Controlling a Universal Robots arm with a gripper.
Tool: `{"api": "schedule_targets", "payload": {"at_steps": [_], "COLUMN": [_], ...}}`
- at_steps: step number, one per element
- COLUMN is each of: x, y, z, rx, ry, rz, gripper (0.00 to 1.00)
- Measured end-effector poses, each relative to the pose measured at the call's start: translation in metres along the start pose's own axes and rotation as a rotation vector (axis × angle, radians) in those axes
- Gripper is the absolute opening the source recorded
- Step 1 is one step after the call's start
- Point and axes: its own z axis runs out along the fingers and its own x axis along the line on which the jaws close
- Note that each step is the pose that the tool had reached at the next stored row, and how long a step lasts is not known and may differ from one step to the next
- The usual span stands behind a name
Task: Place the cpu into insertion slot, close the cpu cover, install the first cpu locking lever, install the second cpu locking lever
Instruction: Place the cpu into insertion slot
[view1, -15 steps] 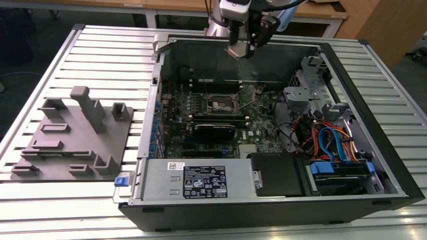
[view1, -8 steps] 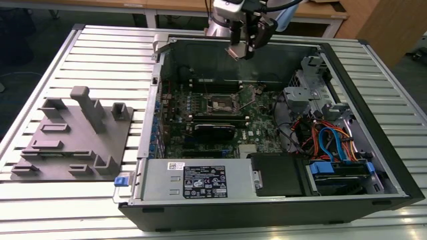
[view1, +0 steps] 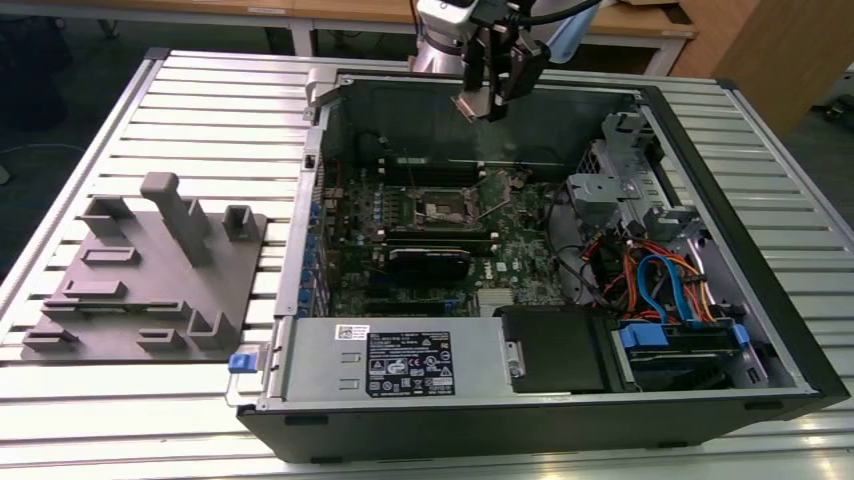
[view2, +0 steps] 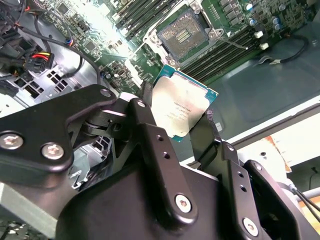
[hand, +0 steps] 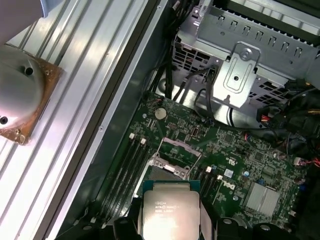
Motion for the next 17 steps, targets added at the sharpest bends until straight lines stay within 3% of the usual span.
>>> {"api": "schedule_targets", "payload": {"at_steps": [13,17], "x": [0.0,0.0001], "y": [0.0,0.0], "z": [0.0001,0.0004], "rx": [-0.0001,-0.0005], "ry": [-0.0005,-0.0028], "rz": [0.004,0.027], "gripper": [0.54,0.54]}}
